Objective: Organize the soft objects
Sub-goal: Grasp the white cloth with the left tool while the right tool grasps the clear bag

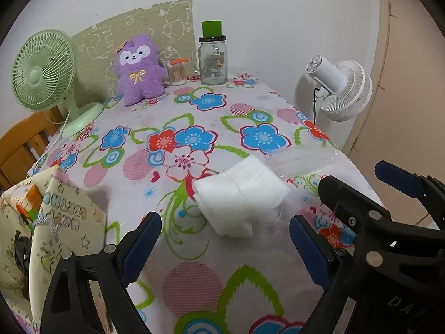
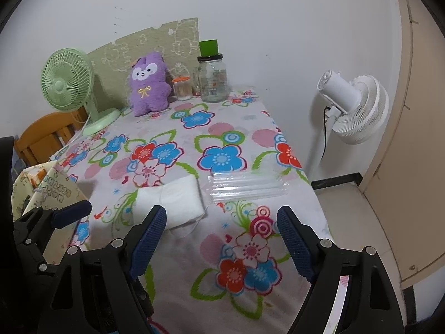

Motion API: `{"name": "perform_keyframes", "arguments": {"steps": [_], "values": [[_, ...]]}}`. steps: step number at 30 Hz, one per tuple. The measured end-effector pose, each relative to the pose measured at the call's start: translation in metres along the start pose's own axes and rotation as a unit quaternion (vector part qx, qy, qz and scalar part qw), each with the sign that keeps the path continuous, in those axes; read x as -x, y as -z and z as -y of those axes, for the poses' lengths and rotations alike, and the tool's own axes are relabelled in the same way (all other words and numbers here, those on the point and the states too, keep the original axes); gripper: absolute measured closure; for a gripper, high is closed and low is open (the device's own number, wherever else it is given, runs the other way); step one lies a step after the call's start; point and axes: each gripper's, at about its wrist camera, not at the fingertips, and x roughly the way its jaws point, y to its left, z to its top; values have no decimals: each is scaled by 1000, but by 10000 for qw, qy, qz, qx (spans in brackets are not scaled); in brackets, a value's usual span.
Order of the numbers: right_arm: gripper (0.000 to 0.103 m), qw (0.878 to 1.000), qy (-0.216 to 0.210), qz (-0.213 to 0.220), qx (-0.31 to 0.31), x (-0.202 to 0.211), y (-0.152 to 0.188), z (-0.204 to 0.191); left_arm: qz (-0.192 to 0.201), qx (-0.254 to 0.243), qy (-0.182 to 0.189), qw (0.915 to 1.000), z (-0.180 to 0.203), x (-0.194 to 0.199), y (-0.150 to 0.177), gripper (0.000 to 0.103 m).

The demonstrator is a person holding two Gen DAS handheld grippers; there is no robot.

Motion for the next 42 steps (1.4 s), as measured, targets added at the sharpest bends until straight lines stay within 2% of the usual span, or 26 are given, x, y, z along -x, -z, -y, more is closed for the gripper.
{"name": "perform_keyframes", "arguments": {"steps": [17, 28, 30, 32, 37, 42], "values": [[19, 9996, 282, -45, 28, -43, -21, 16, -161, 112, -25, 9998, 8, -41, -20, 9], [19, 9978, 366, -531, -120, -82, -22, 28, -377, 232, 57, 9990, 4, -68, -23, 8], [15, 9977, 377, -559, -89, -87, -23, 28, -409, 231, 61, 9989, 4, -72, -22, 7], [4, 9977, 439, -519, 8, -91, -24, 26, -413, 218, 50, 9989, 5, -74, -22, 6], [3, 9966, 634, -453, 281, -101, -26, 21, -501, 302, 153, 9982, 2, -81, -21, 4], [3, 9954, 468, -795, 251, -118, -26, 22, -533, 299, 198, 9979, 2, -83, -20, 3]]}}
